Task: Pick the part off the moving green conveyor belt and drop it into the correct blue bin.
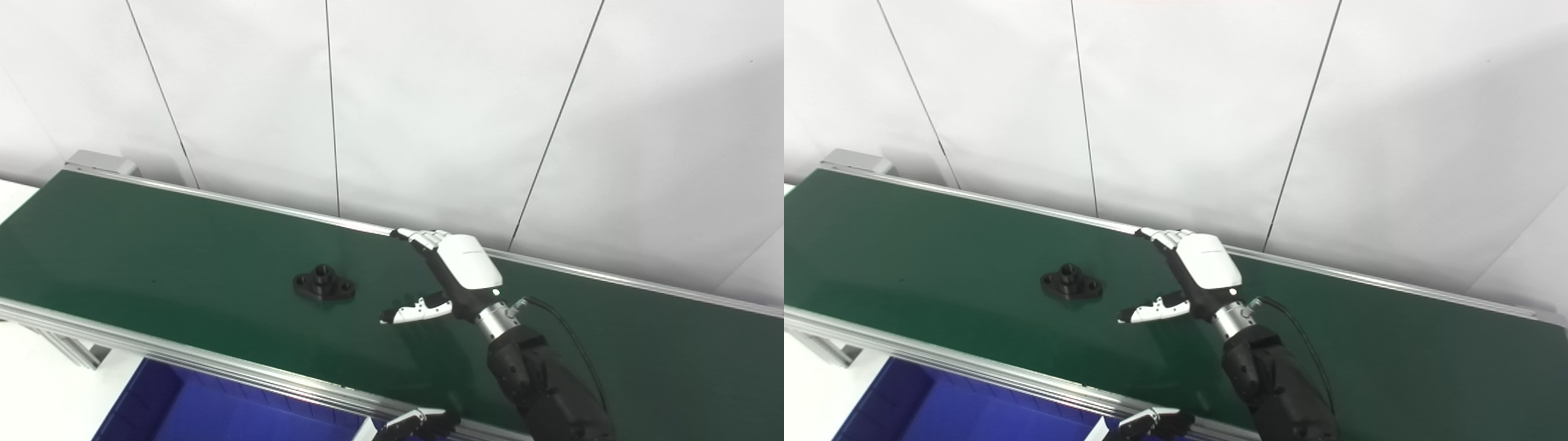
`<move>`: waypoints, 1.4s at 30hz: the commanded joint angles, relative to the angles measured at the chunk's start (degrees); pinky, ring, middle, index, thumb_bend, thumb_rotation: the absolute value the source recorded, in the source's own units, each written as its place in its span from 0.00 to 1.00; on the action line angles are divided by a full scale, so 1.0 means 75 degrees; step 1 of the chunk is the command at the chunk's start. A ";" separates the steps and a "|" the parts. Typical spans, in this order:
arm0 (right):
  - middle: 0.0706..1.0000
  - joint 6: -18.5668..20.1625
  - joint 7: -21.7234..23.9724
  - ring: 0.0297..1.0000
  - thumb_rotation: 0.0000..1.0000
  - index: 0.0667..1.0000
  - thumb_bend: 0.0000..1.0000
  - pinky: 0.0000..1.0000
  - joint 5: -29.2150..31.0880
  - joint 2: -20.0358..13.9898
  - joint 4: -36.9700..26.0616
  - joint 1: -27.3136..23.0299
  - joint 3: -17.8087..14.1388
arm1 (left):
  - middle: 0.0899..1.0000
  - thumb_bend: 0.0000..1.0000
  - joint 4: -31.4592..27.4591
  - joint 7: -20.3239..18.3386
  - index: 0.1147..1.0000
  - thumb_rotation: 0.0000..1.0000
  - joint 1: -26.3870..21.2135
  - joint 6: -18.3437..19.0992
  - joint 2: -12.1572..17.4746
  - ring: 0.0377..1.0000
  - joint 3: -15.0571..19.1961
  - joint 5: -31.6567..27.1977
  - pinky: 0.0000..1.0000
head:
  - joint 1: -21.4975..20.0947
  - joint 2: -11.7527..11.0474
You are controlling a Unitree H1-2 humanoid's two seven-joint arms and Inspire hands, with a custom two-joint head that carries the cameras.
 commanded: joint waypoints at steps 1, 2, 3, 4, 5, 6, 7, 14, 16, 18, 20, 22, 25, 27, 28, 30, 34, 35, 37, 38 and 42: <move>0.82 0.0201 -0.0076 0.83 0.75 0.85 0.93 0.85 -0.0006 0.0298 -0.0139 -0.0383 0.0070 | 0.72 0.92 -0.0172 0.0108 0.71 0.75 0.0074 -0.0239 0.0003 0.70 0.0024 0.0152 0.68 | -0.0003 0.0019; 0.82 0.0239 -0.0074 0.83 0.75 0.85 0.93 0.84 0.0001 0.0319 -0.0149 -0.0378 0.0094 | 0.72 0.92 -0.0174 0.0121 0.71 0.75 0.0082 -0.0239 -0.0008 0.70 0.0025 0.0151 0.68 | -0.0001 0.0020; 0.82 0.0300 -0.0089 0.83 0.75 0.84 0.93 0.84 -0.0011 0.0377 -0.0149 -0.0366 0.0131 | 0.72 0.92 -0.0170 0.0116 0.71 0.74 0.0092 -0.0239 -0.0017 0.70 0.0029 0.0138 0.68 | 0.0006 0.0027; 0.81 0.0345 -0.0101 0.82 0.74 0.84 0.93 0.83 -0.0016 0.0413 -0.0154 -0.0355 0.0162 | 0.71 0.92 -0.0168 0.0109 0.71 0.74 0.0099 -0.0239 -0.0021 0.70 0.0030 0.0129 0.68 | 0.0010 0.0029; 0.81 0.0420 -0.0086 0.82 0.73 0.83 0.93 0.83 -0.0005 0.0458 -0.0176 -0.0333 0.0181 | 0.71 0.93 -0.0166 0.0103 0.71 0.74 0.0114 -0.0239 -0.0030 0.70 0.0039 0.0138 0.68 | 0.0022 0.0043; 0.81 0.0477 -0.0072 0.82 0.73 0.83 0.94 0.83 0.0009 0.0484 -0.0198 -0.0316 0.0196 | 0.71 0.93 -0.0166 0.0099 0.71 0.75 0.0125 -0.0239 -0.0038 0.70 0.0047 0.0147 0.68 | 0.0023 0.0047; 0.81 0.0540 -0.0048 0.82 0.73 0.83 0.94 0.83 0.0050 0.0517 -0.0222 -0.0291 0.0191 | 0.71 0.93 -0.0169 0.0098 0.71 0.75 0.0133 -0.0239 -0.0043 0.70 0.0047 0.0151 0.68 | 0.0028 0.0063; 0.81 0.0995 -0.0080 0.81 0.72 0.84 0.94 0.81 -0.0103 0.0668 -0.0459 -0.0149 0.0321 | 0.71 0.94 -0.0229 0.0027 0.71 0.75 0.0217 -0.0239 -0.0104 0.70 0.0116 0.0123 0.69 | 0.0043 0.0092; 0.81 0.1181 -0.0127 0.80 0.71 0.83 0.94 0.79 -0.0168 0.0728 -0.0520 -0.0112 0.0396 | 0.71 0.94 -0.0245 -0.0021 0.71 0.75 0.0237 -0.0239 -0.0122 0.70 0.0143 0.0085 0.68 | 0.0056 0.0097; 0.80 0.1371 -0.0182 0.80 0.69 0.83 0.94 0.77 -0.0245 0.0794 -0.0599 -0.0046 0.0456 | 0.71 0.93 -0.0282 -0.0056 0.71 0.73 0.0242 -0.0239 -0.0132 0.70 0.0144 0.0022 0.68 | 0.0069 0.0101; 0.80 0.1535 -0.0195 0.79 0.68 0.83 0.94 0.76 -0.0314 0.0835 -0.0650 0.0013 0.0510 | 0.71 0.92 -0.0288 0.0022 0.71 0.73 0.0234 -0.0239 -0.0137 0.70 0.0125 0.0102 0.68 | 0.0090 0.0109; 0.80 0.1627 -0.0179 0.79 0.67 0.83 0.94 0.76 -0.0338 0.0842 -0.0638 0.0026 0.0540 | 0.70 0.92 -0.0296 0.0049 0.71 0.73 0.0238 -0.0238 -0.0140 0.70 0.0122 0.0136 0.68 | 0.0097 0.0118; 0.79 0.1693 -0.0261 0.78 0.67 0.82 0.94 0.75 -0.0368 0.0851 -0.0424 -0.0026 0.0563 | 0.70 0.93 -0.0325 -0.0004 0.71 0.72 0.0269 -0.0238 -0.0146 0.70 0.0149 0.0065 0.68 | 0.0117 0.0125; 0.79 0.1739 -0.0303 0.77 0.66 0.82 0.94 0.75 -0.0357 0.0857 -0.0296 -0.0056 0.0557 | 0.71 0.93 -0.0328 0.0007 0.71 0.73 0.0280 -0.0238 -0.0147 0.70 0.0152 0.0097 0.68 | 0.0130 0.0126; 0.79 0.1767 -0.0294 0.77 0.65 0.82 0.94 0.75 -0.0334 0.0858 -0.0224 -0.0074 0.0548 | 0.71 0.93 -0.0337 -0.0009 0.71 0.73 0.0285 -0.0238 -0.0143 0.70 0.0151 0.0088 0.68 | 0.0136 0.0134; 0.79 0.1805 -0.0250 0.78 0.65 0.82 0.94 0.75 -0.0269 0.0858 -0.0105 -0.0104 0.0529 | 0.71 0.93 -0.0360 -0.0053 0.72 0.72 0.0297 -0.0238 -0.0139 0.70 0.0152 0.0039 0.68 | 0.0139 0.0153; 0.79 0.1774 -0.0319 0.78 0.62 0.82 0.94 0.75 -0.0200 0.0839 0.0169 -0.0147 0.0531 | 0.71 0.94 -0.0391 -0.0099 0.72 0.72 0.0349 -0.0238 -0.0133 0.70 0.0189 0.0050 0.69 | 0.0149 0.0176; 0.79 0.1728 -0.0387 0.78 0.62 0.82 0.94 0.75 -0.0188 0.0832 0.0288 -0.0160 0.0535 | 0.71 0.94 -0.0397 -0.0096 0.72 0.73 0.0356 -0.0238 -0.0128 0.70 0.0192 0.0067 0.69 | 0.0153 0.0180; 0.78 0.1647 -0.0497 0.77 0.61 0.81 0.94 0.75 -0.0169 0.0820 0.0493 -0.0189 0.0552 | 0.71 0.94 -0.0400 -0.0059 0.72 0.73 0.0369 -0.0238 -0.0125 0.70 0.0200 0.0143 0.69 | 0.0145 0.0201; 0.78 0.1616 -0.0534 0.77 0.61 0.81 0.94 0.75 -0.0159 0.0818 0.0564 -0.0203 0.0559 | 0.71 0.94 -0.0402 -0.0051 0.72 0.74 0.0379 -0.0238 -0.0128 0.70 0.0211 0.0170 0.69 | 0.0145 0.0201; 0.78 0.1536 -0.0622 0.78 0.60 0.82 0.93 0.75 -0.0129 0.0729 0.0891 -0.0272 0.0579 | 0.70 0.94 -0.0421 0.0003 0.71 0.74 0.0417 -0.0238 -0.0132 0.69 0.0219 0.0203 0.69 | 0.0106 0.0225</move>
